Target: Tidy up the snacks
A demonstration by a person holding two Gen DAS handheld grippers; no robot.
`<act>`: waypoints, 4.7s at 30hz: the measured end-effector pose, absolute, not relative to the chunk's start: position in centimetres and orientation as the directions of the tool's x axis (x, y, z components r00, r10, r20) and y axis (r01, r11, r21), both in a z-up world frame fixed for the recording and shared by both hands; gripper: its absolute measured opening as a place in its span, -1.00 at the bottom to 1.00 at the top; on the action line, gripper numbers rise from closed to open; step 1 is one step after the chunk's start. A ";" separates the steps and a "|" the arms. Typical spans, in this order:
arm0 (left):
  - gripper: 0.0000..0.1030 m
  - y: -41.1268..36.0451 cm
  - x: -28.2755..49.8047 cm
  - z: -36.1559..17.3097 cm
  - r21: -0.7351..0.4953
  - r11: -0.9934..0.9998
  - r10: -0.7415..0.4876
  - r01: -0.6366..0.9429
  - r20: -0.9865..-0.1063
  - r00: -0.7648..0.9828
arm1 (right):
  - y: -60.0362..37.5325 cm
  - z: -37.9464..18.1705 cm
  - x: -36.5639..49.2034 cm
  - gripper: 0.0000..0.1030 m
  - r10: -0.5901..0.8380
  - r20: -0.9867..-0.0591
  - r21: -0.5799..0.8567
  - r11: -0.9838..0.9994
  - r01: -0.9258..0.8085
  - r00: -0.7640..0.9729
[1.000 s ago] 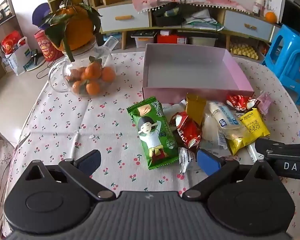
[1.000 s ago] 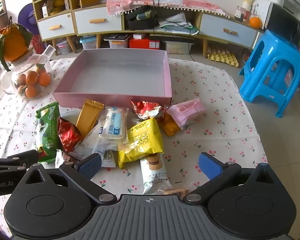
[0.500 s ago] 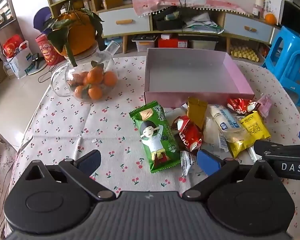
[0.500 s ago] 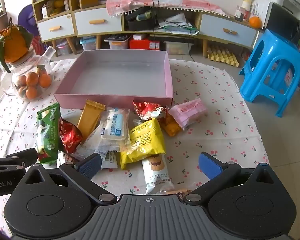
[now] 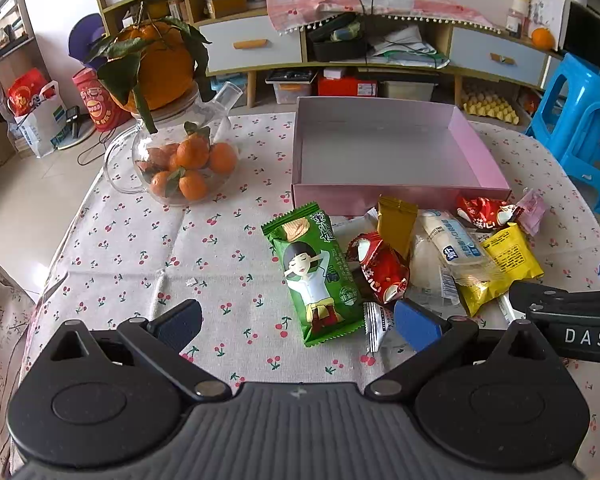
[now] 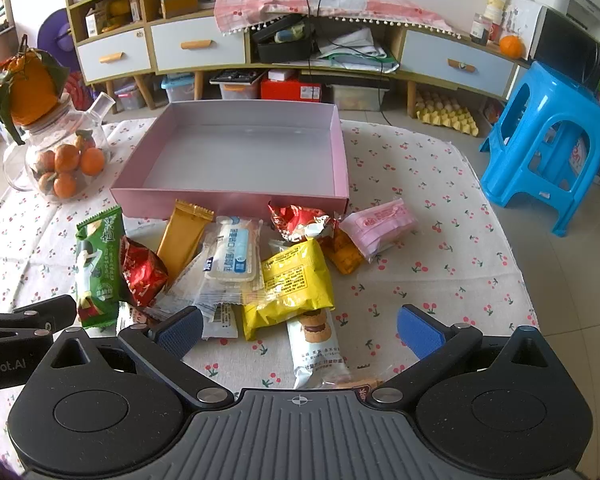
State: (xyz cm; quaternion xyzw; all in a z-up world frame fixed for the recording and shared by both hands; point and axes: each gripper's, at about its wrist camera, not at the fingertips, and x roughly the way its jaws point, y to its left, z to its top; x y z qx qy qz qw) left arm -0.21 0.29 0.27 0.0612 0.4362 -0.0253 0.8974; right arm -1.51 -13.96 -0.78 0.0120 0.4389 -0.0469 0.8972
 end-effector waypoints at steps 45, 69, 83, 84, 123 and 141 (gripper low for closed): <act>0.99 0.4 0.0 -0.5 0.080 0.991 0.000 0.106 -0.798 0.602 | -13.7 -1.1 -1.2 1.00 -0.089 -0.787 -0.049 0.995 0.082 0.611; 0.72 4.5 4.8 -1.9 -0.156 0.975 -0.213 0.156 -0.850 0.481 | -18.6 -1.6 3.5 1.00 0.136 -0.841 0.160 0.987 0.001 0.523; -0.04 4.7 7.9 -4.9 -0.384 0.923 -0.346 -0.005 -0.838 0.422 | -20.5 -4.7 5.9 0.33 0.195 -0.863 0.299 0.941 0.160 0.465; -0.06 4.7 8.0 -5.0 -0.380 0.925 -0.340 -0.013 -0.842 0.420 | -20.6 -4.9 5.9 0.26 0.202 -0.865 0.308 0.937 0.166 0.460; -0.17 5.9 7.2 -2.9 -0.377 0.926 -0.332 0.006 -0.808 0.487 | -21.4 -0.1 3.9 -0.66 0.312 -0.759 0.448 0.887 0.110 0.572; -0.17 3.3 12.8 -0.8 -0.357 0.930 -0.338 0.091 -0.727 0.598 | -25.0 -0.2 9.4 -0.66 0.316 -0.588 0.637 0.749 0.185 0.745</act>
